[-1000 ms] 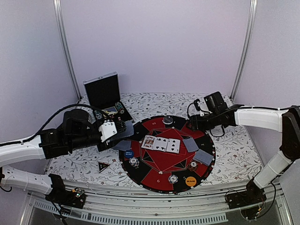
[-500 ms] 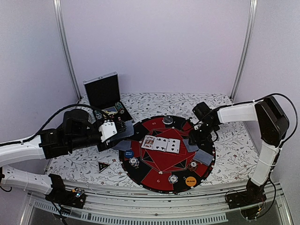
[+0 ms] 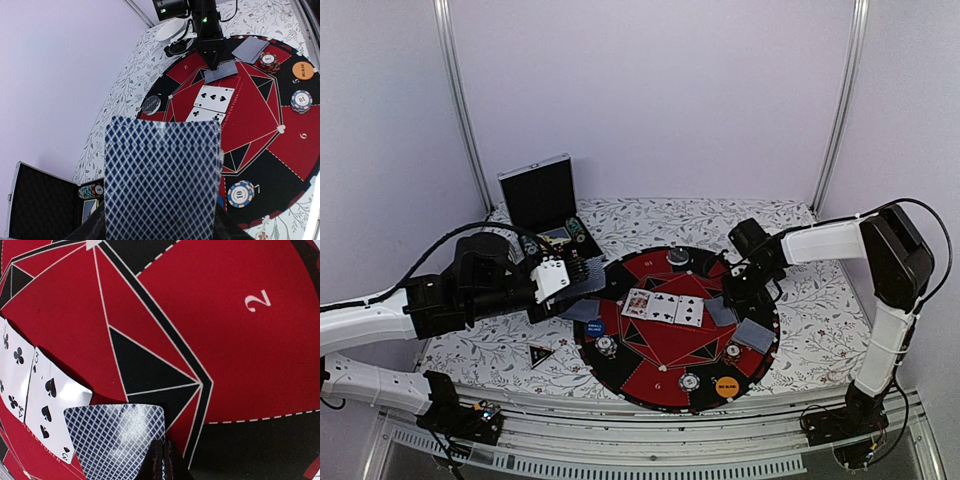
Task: Distribute texas hold em gaming equipment
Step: Adjust the poker card in the community card area.
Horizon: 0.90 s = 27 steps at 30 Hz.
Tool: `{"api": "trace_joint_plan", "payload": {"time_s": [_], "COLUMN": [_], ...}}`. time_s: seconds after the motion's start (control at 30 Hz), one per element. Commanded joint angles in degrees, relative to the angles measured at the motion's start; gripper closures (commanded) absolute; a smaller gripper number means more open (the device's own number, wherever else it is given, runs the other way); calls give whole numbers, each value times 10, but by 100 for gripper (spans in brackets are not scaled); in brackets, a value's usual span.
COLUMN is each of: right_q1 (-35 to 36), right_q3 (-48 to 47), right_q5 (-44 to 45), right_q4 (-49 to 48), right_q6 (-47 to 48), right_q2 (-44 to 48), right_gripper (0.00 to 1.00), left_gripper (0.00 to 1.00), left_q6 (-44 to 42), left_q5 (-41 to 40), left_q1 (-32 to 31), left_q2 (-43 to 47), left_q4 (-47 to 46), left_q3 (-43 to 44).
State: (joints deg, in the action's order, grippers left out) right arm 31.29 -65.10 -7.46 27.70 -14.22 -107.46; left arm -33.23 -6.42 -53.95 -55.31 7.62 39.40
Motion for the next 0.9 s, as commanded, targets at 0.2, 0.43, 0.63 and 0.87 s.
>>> {"api": "trace_joint_plan", "payload": {"time_s": [0.2,0.43,0.63,0.87], "right_q1": [-1,-14,-14,-14], "right_q3": [84,180,275,323], "right_q5": [-32,-27,-32,-43], "right_q4": [-88,-214,-332,-418], "right_q6": [-69,-159,-256,-344], "right_q2": [86,191,233,214], "right_gripper": [98,98,98,98], "left_gripper": [46,46,46,46], "left_q6": [-3,-3,-2,-1], "left_q5": [9,7,10,9], "left_q1": [-4,-5,-5,-5], "left_q2": [12,16,17,18], "left_q4": [-12,-12,-12,-11], "left_q3": [1,1,1,2]}}
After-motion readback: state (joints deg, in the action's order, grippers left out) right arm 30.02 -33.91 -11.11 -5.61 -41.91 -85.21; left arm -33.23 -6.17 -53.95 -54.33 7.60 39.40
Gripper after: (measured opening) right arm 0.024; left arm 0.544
